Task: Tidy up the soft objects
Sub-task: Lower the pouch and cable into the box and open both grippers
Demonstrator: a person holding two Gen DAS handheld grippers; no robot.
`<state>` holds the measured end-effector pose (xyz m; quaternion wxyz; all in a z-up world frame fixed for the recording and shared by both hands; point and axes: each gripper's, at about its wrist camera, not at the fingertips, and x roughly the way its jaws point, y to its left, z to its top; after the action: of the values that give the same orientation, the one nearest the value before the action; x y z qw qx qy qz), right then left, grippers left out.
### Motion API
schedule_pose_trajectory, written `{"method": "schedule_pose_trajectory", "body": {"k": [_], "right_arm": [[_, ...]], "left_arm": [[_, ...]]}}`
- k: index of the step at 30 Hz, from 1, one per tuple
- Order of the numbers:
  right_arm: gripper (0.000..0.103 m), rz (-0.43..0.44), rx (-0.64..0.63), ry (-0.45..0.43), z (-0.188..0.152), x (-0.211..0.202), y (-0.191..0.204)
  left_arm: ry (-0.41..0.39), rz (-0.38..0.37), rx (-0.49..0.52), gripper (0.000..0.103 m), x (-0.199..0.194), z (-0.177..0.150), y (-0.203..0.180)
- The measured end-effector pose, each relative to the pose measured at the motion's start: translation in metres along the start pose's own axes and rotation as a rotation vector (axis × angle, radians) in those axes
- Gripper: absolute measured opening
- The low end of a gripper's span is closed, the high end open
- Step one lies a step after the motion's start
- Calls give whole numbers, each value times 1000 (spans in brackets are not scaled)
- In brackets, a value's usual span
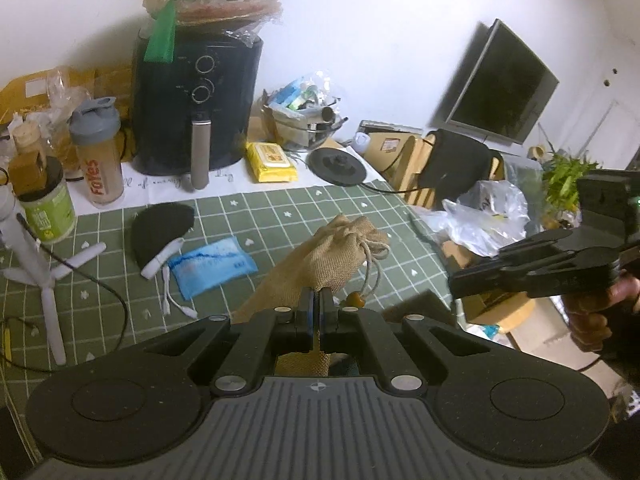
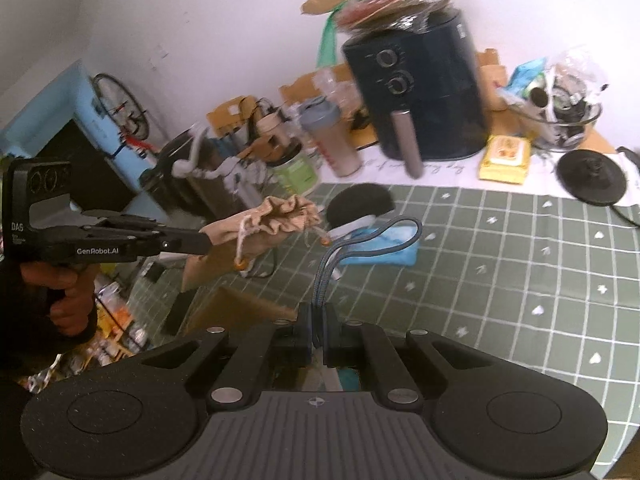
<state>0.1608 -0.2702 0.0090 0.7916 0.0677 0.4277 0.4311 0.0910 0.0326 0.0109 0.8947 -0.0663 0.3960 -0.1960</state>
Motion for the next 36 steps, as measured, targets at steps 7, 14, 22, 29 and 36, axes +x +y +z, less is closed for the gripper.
{"method": "schedule_pose_trajectory", "body": {"k": [7,14,22,29,36], "right_arm": [[7,21,-17,27,-14,0,11],[7,-7,-104,109,-34,7,27],[7,9,-155,154,-48,12,43],[7,18,-205,152,-46,9,56],[7,31,-298,154,-31,18,72]], "left_arm": [[16,-4,-1,3,-10,-23,-15],[93,50,6,23,3,-56,-29],[110,82,-48,41,-6,-76,-35],[100,126,-94,41,-15,-86,-35],[67,168,-123,41,-26,-92,-34]]}}
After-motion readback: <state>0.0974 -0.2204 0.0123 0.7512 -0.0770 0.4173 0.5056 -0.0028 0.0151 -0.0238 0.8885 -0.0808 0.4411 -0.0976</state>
